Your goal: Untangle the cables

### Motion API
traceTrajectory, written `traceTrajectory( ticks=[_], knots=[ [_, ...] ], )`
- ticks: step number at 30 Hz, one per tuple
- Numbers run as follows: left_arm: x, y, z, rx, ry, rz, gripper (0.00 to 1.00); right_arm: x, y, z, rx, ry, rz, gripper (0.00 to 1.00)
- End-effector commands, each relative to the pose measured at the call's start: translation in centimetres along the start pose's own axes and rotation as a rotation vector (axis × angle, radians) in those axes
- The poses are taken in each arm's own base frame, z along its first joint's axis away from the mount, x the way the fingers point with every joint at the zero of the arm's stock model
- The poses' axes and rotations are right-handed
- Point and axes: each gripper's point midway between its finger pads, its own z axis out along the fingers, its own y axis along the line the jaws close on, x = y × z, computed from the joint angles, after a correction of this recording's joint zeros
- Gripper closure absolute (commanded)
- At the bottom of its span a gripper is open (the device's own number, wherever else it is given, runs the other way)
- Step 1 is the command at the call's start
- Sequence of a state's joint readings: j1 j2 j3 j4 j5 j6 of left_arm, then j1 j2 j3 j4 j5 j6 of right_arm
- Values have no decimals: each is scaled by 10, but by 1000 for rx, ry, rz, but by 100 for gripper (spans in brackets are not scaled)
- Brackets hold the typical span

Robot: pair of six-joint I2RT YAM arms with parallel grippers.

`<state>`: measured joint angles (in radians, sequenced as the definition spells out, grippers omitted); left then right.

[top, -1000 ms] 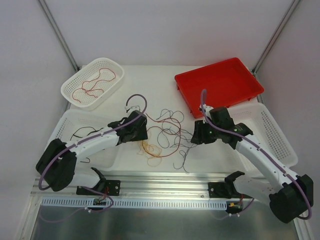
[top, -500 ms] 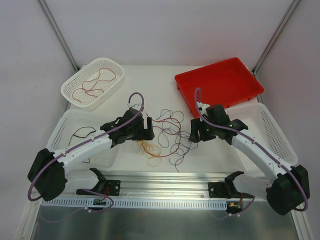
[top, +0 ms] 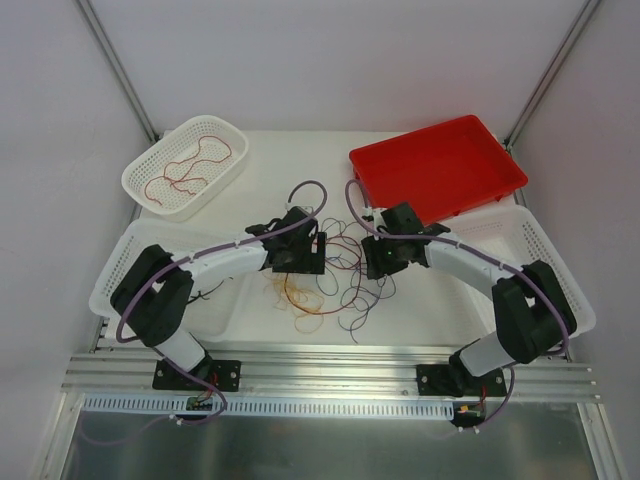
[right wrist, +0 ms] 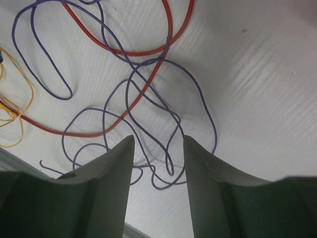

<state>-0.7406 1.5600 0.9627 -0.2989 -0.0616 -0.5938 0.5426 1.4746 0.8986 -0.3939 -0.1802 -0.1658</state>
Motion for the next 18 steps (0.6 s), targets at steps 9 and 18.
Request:
traceTrajectory(
  ticks=[9, 18],
  knots=[
    [-4, -9, 39, -44, 36, -25, 25, -11, 11, 18, -54, -11, -64, 73],
    [10, 10, 62, -144, 67, -62, 68, -37, 27, -52, -65, -145, -92, 98]
  ],
)
